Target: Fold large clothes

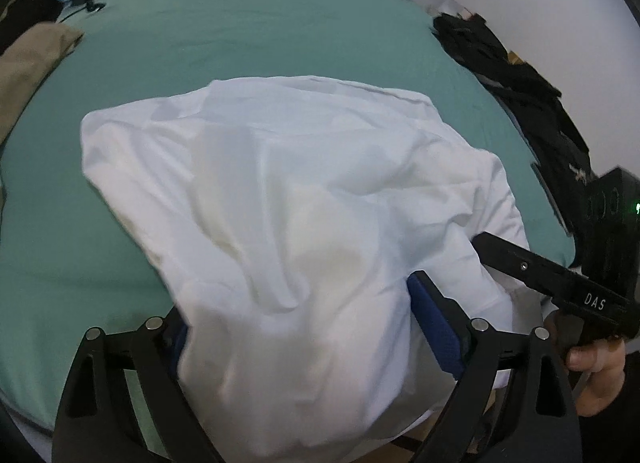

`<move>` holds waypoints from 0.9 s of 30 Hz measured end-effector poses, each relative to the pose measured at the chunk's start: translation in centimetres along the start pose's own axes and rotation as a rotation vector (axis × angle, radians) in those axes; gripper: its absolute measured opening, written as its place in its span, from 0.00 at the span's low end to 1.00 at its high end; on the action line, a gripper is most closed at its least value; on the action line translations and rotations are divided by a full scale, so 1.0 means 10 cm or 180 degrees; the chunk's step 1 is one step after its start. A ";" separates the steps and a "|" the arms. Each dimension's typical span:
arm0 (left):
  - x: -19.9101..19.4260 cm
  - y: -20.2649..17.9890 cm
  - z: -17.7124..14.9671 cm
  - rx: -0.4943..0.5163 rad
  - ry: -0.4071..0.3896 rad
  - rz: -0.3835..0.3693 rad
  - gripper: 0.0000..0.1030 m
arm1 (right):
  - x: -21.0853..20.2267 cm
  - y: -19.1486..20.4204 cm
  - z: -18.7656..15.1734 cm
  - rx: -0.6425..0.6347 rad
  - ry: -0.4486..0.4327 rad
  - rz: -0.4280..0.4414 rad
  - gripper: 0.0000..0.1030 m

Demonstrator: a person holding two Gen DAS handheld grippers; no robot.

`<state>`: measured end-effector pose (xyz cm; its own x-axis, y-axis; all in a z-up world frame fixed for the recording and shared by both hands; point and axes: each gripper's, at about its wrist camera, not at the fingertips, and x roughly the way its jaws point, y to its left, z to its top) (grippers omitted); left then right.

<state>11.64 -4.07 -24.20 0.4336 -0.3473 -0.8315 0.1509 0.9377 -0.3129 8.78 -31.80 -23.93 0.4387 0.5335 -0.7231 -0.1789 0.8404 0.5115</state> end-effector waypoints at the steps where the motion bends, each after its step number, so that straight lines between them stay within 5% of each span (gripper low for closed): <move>1: 0.00 -0.04 0.01 0.0013 -0.0030 -0.0041 0.76 | 0.00 0.01 -0.01 0.0002 -0.0007 0.0020 0.64; 3: 0.00 -0.05 0.01 -0.0069 -0.0024 -0.0297 0.40 | 0.01 0.00 0.00 0.0061 0.0007 0.0147 0.47; 6: -0.06 -0.03 -0.05 -0.0128 -0.0071 -0.0334 0.29 | 0.00 -0.02 0.01 0.0128 -0.0011 0.0219 0.32; 11: -0.18 -0.15 -0.01 -0.0074 -0.0165 -0.0368 0.23 | -0.19 0.11 0.07 0.0040 -0.0165 0.0288 0.19; 27: -1.22 -0.06 0.60 0.0162 -0.0886 -0.0490 0.17 | -0.77 0.99 0.71 -0.0483 -0.0853 0.0437 0.18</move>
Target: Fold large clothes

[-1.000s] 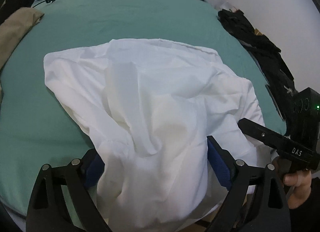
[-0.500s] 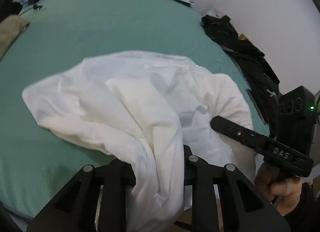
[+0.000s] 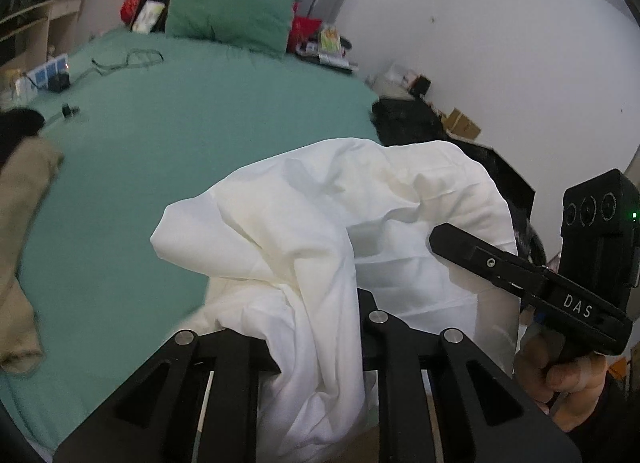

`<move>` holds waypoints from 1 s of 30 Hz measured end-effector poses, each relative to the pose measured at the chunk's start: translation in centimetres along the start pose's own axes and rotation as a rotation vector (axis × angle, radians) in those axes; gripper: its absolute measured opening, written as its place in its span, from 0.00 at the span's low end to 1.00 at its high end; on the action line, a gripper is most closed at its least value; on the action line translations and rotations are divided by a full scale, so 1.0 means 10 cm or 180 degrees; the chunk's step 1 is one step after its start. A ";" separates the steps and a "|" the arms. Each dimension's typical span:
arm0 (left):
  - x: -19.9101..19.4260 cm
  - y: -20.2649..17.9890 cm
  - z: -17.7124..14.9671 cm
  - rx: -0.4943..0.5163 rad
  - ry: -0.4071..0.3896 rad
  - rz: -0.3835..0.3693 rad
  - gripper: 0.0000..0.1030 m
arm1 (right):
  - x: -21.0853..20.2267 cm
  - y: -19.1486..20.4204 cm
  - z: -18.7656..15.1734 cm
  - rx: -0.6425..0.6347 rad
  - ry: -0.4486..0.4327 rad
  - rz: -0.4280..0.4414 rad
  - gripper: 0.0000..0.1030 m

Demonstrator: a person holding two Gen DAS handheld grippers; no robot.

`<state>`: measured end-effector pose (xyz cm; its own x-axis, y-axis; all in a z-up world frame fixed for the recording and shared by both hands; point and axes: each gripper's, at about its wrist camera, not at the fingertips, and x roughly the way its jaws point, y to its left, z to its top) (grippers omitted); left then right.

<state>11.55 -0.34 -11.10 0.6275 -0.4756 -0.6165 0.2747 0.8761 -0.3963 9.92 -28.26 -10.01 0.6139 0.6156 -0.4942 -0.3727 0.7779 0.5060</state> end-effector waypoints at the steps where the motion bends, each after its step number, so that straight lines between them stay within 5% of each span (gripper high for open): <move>1: -0.01 0.01 0.06 0.0004 -0.0031 0.0011 0.17 | 0.04 0.05 0.06 -0.0026 -0.0030 0.0023 0.18; 18: -0.56 1.22 1.07 0.0110 -0.0567 0.0618 0.17 | 1.33 0.96 0.64 -0.0413 -0.0365 0.0717 0.18; 22: -0.22 1.66 1.04 0.0024 -0.0293 0.0859 0.17 | 1.87 0.84 0.52 -0.0269 -0.0123 0.0721 0.18; 26: 0.38 2.22 0.73 -0.0322 0.0352 0.1014 0.21 | 2.49 0.57 0.11 -0.0116 0.0458 0.0510 0.18; 28: 0.57 2.43 0.51 -0.0541 0.0586 0.1064 0.28 | 2.68 0.44 -0.10 -0.0075 0.0707 0.0329 0.20; 30: 0.59 2.53 0.37 -0.0666 0.0552 0.1007 0.46 | 2.75 0.30 -0.23 -0.0020 0.0802 0.0188 0.28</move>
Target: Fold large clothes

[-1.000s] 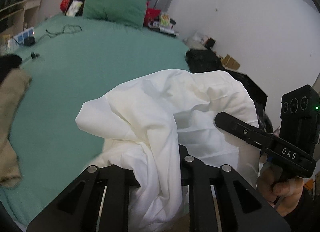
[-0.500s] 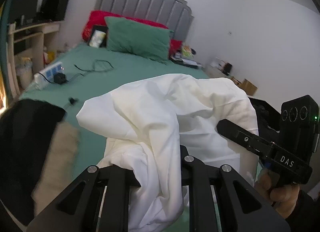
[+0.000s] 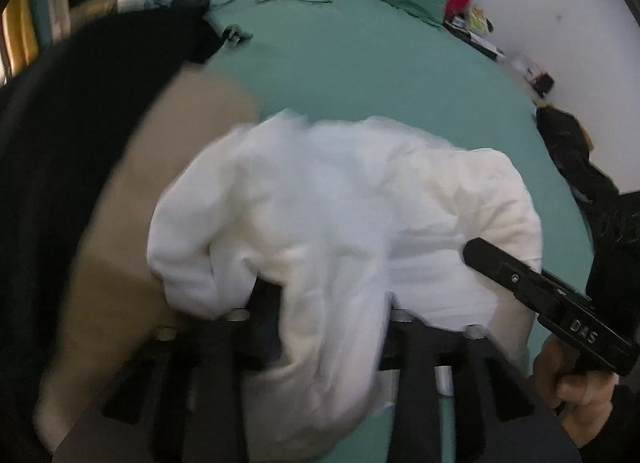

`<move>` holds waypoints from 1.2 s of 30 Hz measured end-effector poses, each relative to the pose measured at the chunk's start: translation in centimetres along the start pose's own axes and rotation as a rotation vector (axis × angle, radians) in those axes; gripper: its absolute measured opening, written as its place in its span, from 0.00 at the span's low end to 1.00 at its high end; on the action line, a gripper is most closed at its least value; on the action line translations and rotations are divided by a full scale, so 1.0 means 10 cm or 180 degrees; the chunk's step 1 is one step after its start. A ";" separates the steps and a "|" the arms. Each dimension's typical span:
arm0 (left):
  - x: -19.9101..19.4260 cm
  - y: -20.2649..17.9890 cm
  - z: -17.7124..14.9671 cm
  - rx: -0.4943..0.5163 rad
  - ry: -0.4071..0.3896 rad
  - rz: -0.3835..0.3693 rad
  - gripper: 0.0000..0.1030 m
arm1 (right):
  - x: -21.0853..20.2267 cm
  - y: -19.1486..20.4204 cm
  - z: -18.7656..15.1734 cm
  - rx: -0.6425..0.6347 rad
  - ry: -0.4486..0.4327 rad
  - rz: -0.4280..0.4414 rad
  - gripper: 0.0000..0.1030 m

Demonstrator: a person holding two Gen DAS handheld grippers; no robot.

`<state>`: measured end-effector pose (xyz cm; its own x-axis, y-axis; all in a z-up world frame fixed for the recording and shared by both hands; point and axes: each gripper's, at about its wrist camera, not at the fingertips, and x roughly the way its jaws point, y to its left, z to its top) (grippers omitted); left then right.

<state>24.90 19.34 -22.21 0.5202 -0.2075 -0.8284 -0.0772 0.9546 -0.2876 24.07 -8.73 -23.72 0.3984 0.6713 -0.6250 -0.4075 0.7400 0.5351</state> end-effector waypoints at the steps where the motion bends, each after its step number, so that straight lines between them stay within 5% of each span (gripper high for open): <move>1: -0.01 0.02 -0.04 -0.0007 -0.0061 -0.0052 0.46 | 0.01 -0.08 -0.04 0.0081 0.0024 0.0001 0.29; 5: -0.12 -0.05 -0.07 0.0064 -0.0034 0.0095 0.48 | -0.01 -0.14 -0.05 0.0066 0.0122 -0.0158 0.42; 12: -0.82 -0.30 -0.04 0.0257 -0.0628 0.0637 0.48 | -0.22 0.07 0.06 -0.0184 0.0195 -0.0581 0.52; 15: -1.00 -0.39 0.03 0.0330 -0.0818 0.0505 0.48 | -0.31 0.14 0.12 -0.0308 0.0181 -0.0804 0.53; 21: -0.61 -0.42 0.12 0.0260 -0.0462 0.0377 0.48 | -0.46 0.18 0.12 -0.0465 0.0179 -0.1123 0.61; 25: -0.25 -0.18 0.06 0.0097 -0.0177 0.0641 0.48 | -0.38 0.11 0.12 -0.0485 0.0256 -0.1205 0.63; 27: -0.18 -0.09 0.02 0.0041 -0.0152 0.0618 0.48 | -0.35 0.10 0.12 -0.0496 0.0262 -0.1195 0.71; 36: -0.28 -0.10 -0.05 0.0085 -0.0140 0.0777 0.48 | -0.34 0.12 0.08 -0.0568 0.0314 -0.1281 0.73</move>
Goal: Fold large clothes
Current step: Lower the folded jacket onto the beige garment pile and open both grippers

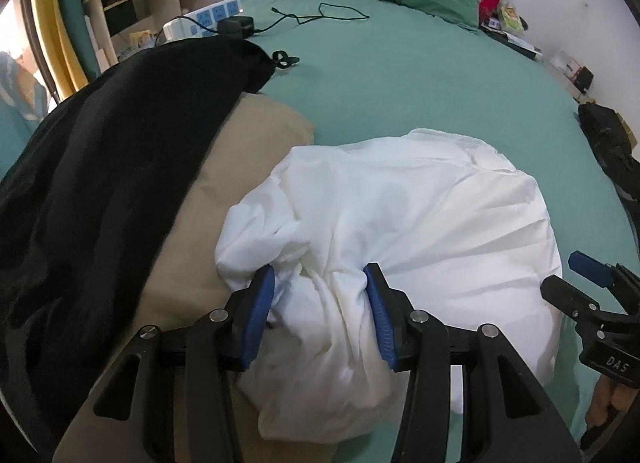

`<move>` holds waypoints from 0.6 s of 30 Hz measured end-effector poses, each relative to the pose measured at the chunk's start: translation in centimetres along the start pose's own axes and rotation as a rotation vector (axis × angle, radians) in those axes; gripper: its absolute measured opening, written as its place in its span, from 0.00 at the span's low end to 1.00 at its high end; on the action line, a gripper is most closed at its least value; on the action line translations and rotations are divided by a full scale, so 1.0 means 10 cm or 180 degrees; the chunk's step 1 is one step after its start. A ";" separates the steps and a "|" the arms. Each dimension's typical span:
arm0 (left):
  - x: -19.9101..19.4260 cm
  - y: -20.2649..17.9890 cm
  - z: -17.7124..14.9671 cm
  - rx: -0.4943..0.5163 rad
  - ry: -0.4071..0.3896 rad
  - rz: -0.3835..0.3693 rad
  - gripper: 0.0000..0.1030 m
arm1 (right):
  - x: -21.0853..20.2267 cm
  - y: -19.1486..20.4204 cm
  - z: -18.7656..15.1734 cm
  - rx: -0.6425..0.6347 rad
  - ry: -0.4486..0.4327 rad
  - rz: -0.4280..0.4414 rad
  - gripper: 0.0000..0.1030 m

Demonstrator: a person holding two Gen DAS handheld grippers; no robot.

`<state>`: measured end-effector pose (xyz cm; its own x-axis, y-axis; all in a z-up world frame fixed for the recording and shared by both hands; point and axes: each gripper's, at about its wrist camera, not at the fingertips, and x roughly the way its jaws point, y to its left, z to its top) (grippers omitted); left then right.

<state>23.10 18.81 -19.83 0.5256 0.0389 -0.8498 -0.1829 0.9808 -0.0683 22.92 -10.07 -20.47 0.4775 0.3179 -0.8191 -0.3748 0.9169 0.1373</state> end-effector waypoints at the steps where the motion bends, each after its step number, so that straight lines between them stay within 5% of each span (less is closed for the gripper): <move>1: -0.04 0.02 -0.02 -0.0035 0.0010 0.0010 0.48 | -0.02 -0.01 -0.01 0.0010 0.0014 -0.0014 0.73; 18: -0.80 -0.10 -0.55 -0.0165 -0.0152 -0.0059 0.48 | -0.67 -0.27 -0.59 0.0217 0.0169 -0.0116 0.73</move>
<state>14.55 16.49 -15.85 0.5682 0.0311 -0.8223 -0.2148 0.9702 -0.1118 16.03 -16.14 -18.60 0.4464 0.2723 -0.8524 -0.3021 0.9425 0.1429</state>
